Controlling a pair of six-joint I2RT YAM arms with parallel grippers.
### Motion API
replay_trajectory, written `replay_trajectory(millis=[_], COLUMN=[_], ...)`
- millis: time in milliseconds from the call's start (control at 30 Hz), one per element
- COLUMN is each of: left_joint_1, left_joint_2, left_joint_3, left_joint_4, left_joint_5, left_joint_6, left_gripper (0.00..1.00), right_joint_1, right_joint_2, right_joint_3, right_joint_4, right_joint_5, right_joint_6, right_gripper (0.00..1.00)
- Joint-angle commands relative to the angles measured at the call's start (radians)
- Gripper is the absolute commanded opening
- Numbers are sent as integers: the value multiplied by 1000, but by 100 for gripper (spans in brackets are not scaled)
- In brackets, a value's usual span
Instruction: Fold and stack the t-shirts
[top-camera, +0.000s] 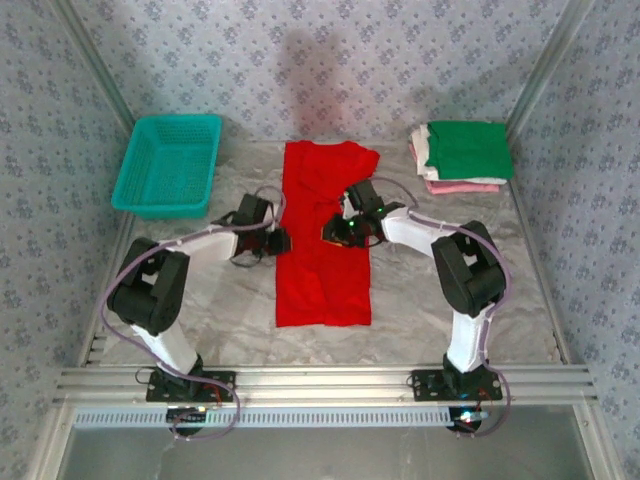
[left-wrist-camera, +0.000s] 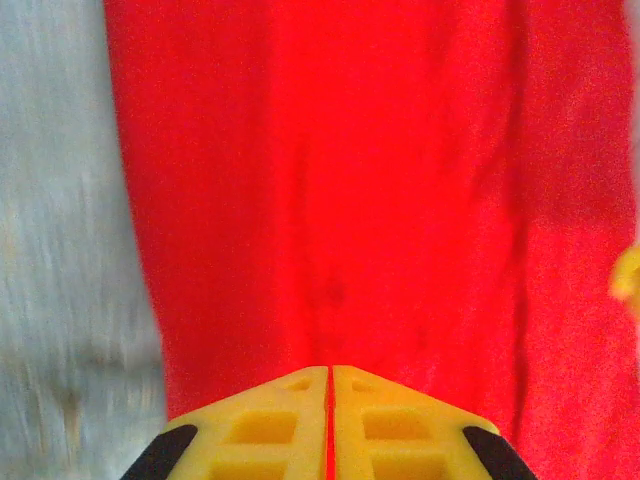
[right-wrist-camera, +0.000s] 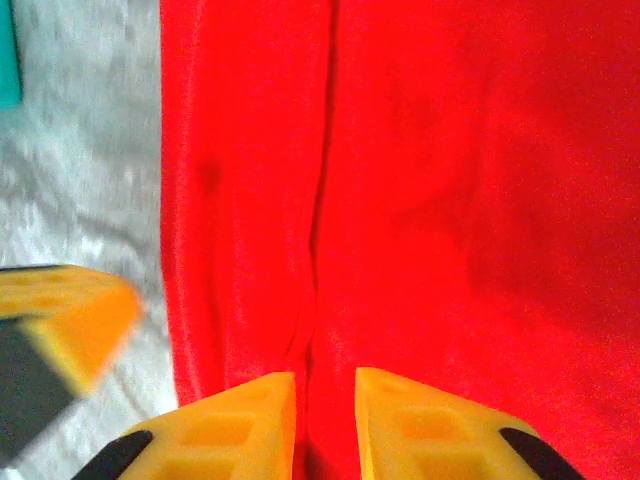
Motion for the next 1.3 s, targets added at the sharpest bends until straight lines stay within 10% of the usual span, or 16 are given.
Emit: replay_trajectory(millis=[0,633,1267], left_joint_1=[-57,-221,-236], left_joint_2=[-152,-361,-353], left_joint_3=[-65,-487,-507], left_joint_4=[-34,-21,-119], left_joint_5=[-12,-90,-146], left_joint_6=[0,-307,-325], left_gripper=[8,0,0], right_joint_1=[20,23,51], right_joint_2=[16,174,255], right_joint_3=[-3,132,219], right_joint_4=[69,27,14], right_joint_5=[-82,-55,-76], right_joint_6=[7,57,56], right_gripper=[26,33,34])
